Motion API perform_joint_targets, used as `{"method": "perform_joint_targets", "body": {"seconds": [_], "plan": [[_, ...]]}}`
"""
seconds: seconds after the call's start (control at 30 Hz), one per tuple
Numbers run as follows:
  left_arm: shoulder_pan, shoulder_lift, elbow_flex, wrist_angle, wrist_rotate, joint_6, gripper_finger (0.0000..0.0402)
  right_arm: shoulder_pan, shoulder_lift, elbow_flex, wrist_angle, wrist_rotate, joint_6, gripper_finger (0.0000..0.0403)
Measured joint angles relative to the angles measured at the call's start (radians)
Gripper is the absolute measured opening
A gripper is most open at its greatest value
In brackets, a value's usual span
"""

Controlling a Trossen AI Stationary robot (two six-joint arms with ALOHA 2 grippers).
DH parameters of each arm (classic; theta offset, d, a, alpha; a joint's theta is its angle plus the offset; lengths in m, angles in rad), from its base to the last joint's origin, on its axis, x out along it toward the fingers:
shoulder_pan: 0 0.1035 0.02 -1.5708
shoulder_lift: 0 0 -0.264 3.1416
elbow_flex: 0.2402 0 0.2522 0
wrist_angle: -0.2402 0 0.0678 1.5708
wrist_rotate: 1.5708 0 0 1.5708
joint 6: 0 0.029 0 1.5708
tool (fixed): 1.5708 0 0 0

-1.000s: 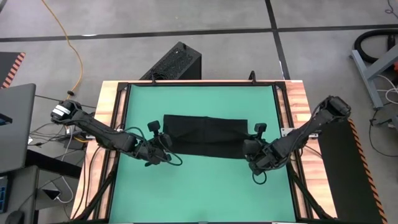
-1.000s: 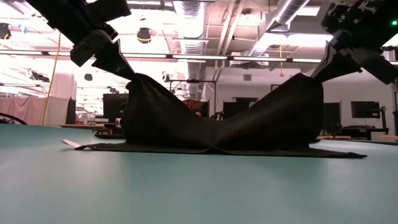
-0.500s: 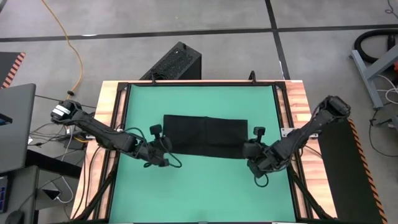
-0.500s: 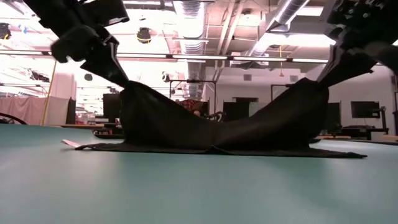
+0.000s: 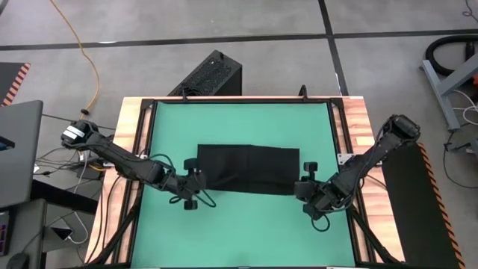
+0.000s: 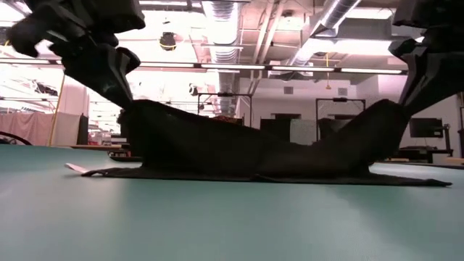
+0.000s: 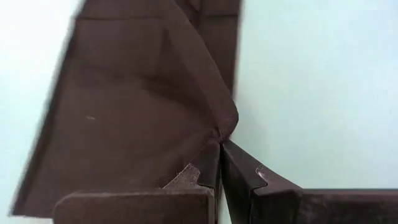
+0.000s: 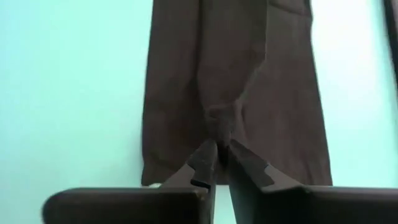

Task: Roll towel into tight, uniform cylinder
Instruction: Roll the black towel

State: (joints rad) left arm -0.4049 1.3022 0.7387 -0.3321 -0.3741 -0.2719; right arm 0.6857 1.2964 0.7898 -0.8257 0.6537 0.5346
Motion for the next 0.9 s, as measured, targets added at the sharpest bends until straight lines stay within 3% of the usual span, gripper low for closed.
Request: {"method": "perform_joint_targets", "body": {"seconds": [0.23, 0.37, 0.5, 0.67, 0.8, 0.9], "plan": [[0.000, 0.013, 0.000, 0.000, 0.122, 0.037, 0.0002, 0.000, 0.000, 0.000, 0.008, -0.033, 0.003, 0.0120], [0.000, 0.038, 0.000, -0.001, 0.138, 0.041, 0.0015, 0.000, 0.000, 0.000, 0.006, -0.050, 0.032, 0.0163], [0.000, 0.069, 0.001, -0.023, 0.084, 0.058, 0.0033, 0.000, 0.000, 0.000, 0.031, -0.050, 0.037, 0.0188], [0.009, 0.109, 0.001, -0.023, -0.006, 0.070, 0.0055, -0.008, 0.000, 0.000, 0.081, -0.043, 0.017, 0.0189], [0.028, 0.098, 0.001, -0.039, -0.021, 0.041, 0.0075, -0.026, 0.000, -0.023, 0.116, -0.029, 0.017, 0.0187], [0.035, 0.056, 0.006, -0.046, -0.094, 0.017, 0.0084, -0.045, 0.000, -0.045, 0.151, -0.018, 0.013, 0.0188]]}}
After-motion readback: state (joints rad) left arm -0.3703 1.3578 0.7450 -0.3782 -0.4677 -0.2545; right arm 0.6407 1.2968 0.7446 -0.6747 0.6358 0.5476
